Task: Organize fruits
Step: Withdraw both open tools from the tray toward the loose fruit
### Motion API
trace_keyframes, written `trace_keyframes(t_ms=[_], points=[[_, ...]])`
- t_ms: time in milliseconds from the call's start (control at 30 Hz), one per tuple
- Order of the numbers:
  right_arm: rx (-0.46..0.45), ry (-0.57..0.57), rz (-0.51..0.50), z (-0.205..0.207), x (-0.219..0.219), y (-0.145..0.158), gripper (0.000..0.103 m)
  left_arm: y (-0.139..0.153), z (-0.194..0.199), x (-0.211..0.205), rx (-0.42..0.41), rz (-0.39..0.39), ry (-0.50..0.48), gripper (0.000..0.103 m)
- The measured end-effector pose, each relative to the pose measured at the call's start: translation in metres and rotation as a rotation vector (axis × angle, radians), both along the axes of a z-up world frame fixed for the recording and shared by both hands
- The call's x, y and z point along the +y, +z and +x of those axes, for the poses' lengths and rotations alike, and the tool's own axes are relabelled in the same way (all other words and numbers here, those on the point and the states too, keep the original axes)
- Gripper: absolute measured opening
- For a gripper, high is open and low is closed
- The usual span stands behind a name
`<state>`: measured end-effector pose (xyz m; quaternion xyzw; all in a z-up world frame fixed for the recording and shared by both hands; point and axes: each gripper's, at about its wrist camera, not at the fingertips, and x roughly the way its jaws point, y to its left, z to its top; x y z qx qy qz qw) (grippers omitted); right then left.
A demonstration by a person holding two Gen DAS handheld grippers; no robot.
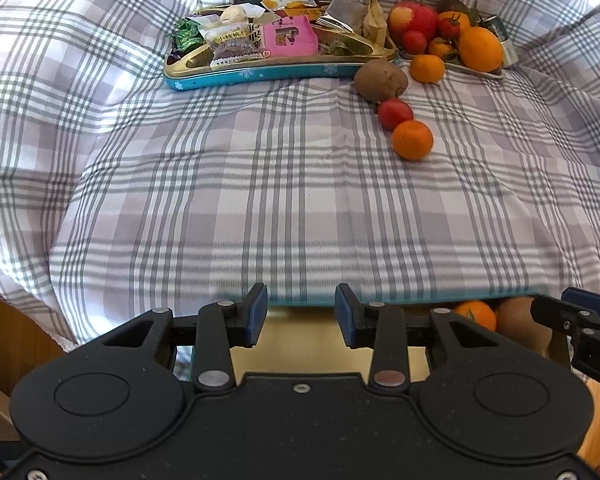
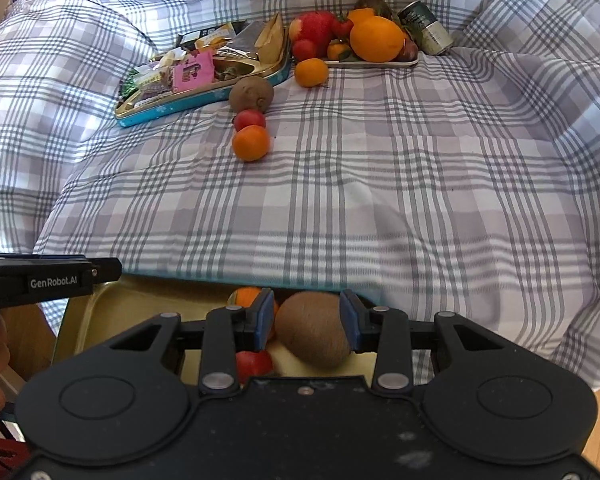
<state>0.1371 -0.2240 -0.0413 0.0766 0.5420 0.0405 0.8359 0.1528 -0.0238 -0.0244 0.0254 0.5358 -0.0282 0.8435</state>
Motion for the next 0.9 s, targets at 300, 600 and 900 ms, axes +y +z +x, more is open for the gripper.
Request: trace_keyframes(t_ms=[300, 600, 900], points=[[0.030, 0.007, -0.012, 0.032, 0.006, -0.012, 0.039, -0.014, 0.030, 0.000, 0.021, 0.003, 0.010, 0.046], [0.033, 0.003, -0.029, 0.066, 0.006, -0.019, 0.039, -0.022, 0.056, -0.003, 0.025, 0.010, 0.013, 0.046], [-0.001, -0.019, -0.062, 0.112, -0.001, -0.023, 0.040, -0.024, 0.075, -0.008, 0.018, 0.009, 0.002, 0.046]])
